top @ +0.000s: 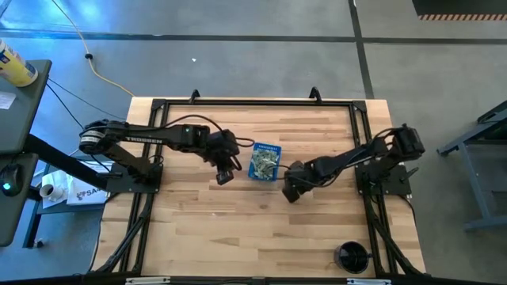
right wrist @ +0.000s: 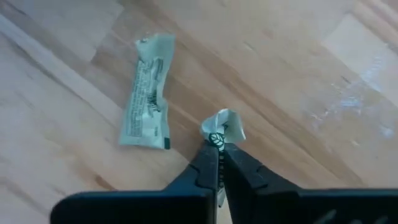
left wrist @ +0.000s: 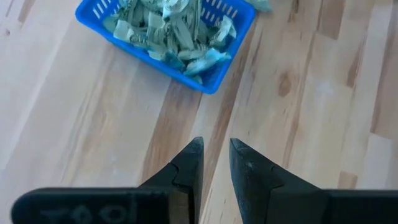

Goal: Pick and place Stevia / Truvia into bins
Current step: Put the stevia packet into the blue basket

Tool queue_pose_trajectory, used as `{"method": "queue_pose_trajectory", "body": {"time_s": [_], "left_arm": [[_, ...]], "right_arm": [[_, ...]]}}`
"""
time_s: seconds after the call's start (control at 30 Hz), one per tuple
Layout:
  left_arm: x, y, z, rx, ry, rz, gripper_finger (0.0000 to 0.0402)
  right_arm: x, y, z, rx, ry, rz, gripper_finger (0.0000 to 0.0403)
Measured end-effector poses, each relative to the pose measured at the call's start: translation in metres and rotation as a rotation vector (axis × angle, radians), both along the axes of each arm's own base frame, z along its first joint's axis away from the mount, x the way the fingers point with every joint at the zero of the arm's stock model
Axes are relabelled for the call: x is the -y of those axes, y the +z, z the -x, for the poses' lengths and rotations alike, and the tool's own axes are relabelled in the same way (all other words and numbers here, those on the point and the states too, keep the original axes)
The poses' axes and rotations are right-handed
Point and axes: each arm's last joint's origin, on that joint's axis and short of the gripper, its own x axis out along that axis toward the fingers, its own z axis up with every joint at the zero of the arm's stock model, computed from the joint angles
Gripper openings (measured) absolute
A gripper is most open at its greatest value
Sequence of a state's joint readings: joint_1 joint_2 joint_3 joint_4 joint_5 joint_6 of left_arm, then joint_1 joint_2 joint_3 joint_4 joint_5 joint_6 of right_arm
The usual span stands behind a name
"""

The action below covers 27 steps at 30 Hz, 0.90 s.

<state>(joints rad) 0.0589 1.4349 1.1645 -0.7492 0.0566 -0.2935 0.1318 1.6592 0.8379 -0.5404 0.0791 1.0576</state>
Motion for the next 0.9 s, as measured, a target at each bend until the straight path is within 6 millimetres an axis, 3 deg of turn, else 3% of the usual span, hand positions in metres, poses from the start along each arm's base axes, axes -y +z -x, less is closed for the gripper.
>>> {"method": "queue_pose_trajectory", "body": {"time_s": [0.1, 0.23, 0.33, 0.4, 0.53, 0.7, 0.9], "left_arm": [[0.0, -0.002, 0.003, -0.038, -0.001, 0.002, 0.0111], [0.001, -0.004, 0.007, -0.083, -0.001, 0.005, 0.0111], [0.0, -0.004, 0.008, -0.093, 0.006, -0.009, 0.0111], [0.0, -0.004, 0.008, -0.092, 0.011, -0.022, 0.0111], [0.0, -0.004, 0.008, -0.093, 0.004, -0.037, 0.0111], [0.003, -0.013, 0.005, -0.046, -0.058, 0.035, 0.0111], [0.02, -0.034, -0.023, 0.282, -0.269, -0.091, 0.0111]], "right_arm": [[0.007, 0.019, -0.003, 0.046, -0.011, -0.03, 0.0016], [0.019, 0.072, -0.023, 0.267, -0.026, 0.007, 0.0003], [0.035, 0.103, -0.043, 0.42, 0.003, 0.038, 0.0015], [0.049, 0.113, -0.057, 0.495, 0.015, 0.056, 0.003], [0.075, 0.11, -0.069, 0.416, 0.031, 0.116, 0.0086], [0.088, 0.128, -0.058, 0.294, 0.081, 0.162, 0.0187], [0.04, 0.147, -0.007, 0.037, 0.208, 0.326, 0.0278]]}}
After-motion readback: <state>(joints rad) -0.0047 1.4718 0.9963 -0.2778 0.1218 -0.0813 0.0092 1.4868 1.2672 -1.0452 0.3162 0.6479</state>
